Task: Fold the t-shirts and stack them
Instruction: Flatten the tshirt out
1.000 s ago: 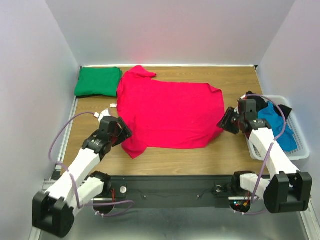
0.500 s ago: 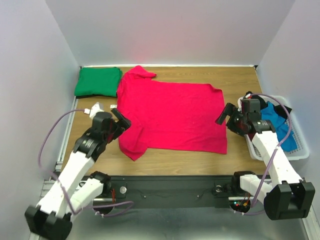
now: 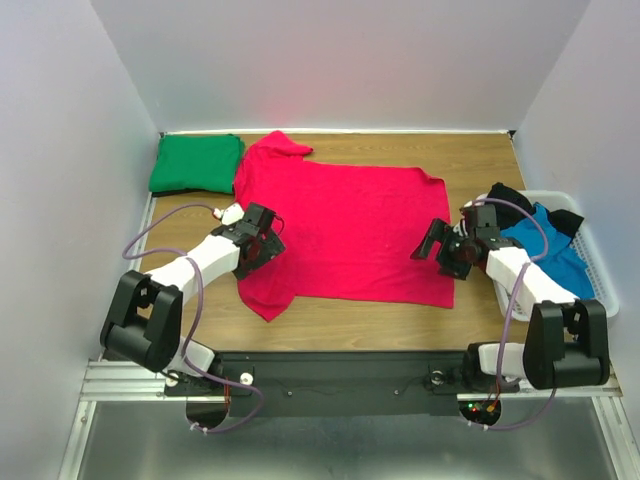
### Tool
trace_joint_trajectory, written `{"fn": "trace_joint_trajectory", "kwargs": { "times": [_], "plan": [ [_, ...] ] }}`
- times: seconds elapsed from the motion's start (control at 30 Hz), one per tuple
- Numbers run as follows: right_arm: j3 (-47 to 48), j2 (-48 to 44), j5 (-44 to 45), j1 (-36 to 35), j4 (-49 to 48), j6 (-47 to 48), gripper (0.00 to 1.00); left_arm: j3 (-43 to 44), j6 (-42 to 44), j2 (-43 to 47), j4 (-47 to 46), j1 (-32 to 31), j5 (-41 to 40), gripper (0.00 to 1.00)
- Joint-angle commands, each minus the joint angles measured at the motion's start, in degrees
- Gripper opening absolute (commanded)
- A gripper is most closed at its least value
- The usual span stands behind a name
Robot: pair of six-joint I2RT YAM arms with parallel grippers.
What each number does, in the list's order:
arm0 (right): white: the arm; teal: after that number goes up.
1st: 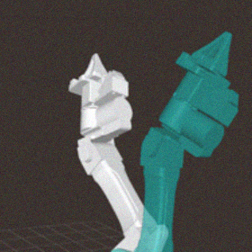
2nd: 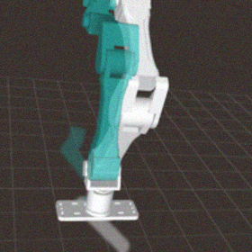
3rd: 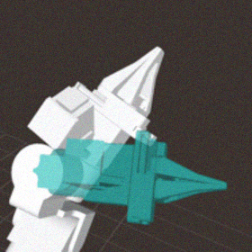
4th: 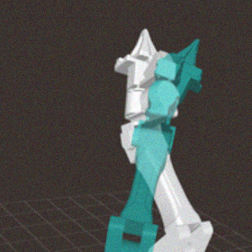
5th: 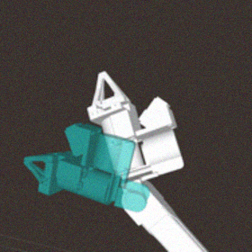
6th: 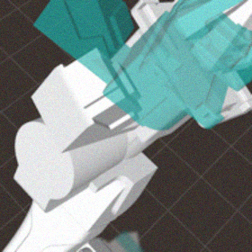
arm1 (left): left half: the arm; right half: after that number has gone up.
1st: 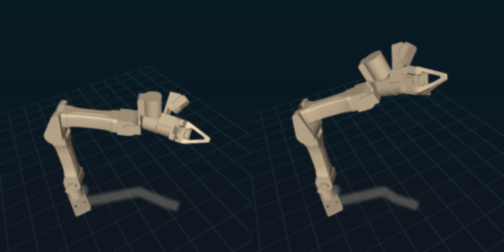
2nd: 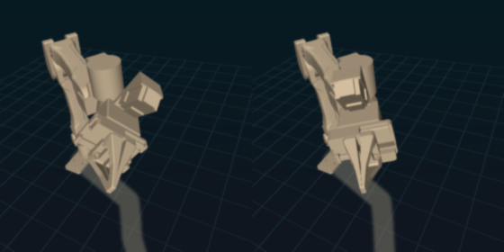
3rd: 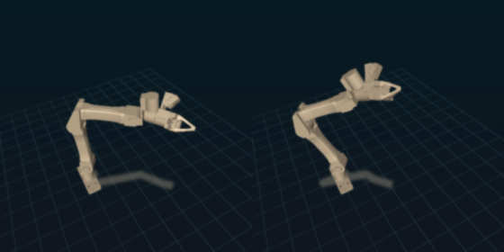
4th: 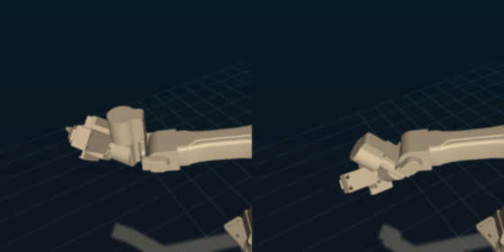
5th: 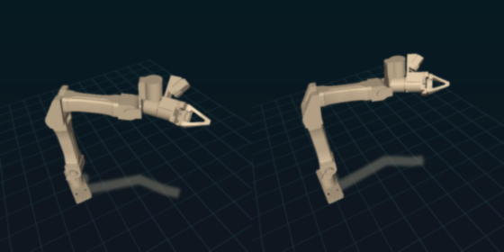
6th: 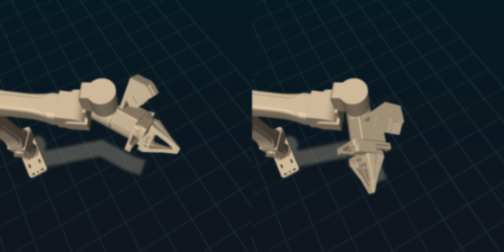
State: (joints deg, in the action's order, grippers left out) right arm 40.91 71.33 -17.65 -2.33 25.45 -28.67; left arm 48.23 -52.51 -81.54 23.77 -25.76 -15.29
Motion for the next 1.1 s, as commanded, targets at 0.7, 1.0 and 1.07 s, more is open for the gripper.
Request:
{"fn": "trace_joint_trajectory", "kwargs": {
  "times": [0.7, 1.0, 1.07],
  "plan": [
    [-4.96, 6.28, 4.82, 0.04, -8.58, -0.78, 1.00, -20.01, -11.20, 16.06, 3.55, 18.38, -1.85, 0.98],
    [-5.57, 4.61, 5.08, 0.04, -8.23, -3.32, 1.00, -25.81, -15.60, 33.97, 4.88, 16.80, 10.80, 0.99],
    [-5.57, 3.82, 5.34, 0.04, -7.88, -3.15, 1.00, -26.69, -17.44, 37.57, 5.93, 16.10, 11.94, 0.99]
  ]
}}
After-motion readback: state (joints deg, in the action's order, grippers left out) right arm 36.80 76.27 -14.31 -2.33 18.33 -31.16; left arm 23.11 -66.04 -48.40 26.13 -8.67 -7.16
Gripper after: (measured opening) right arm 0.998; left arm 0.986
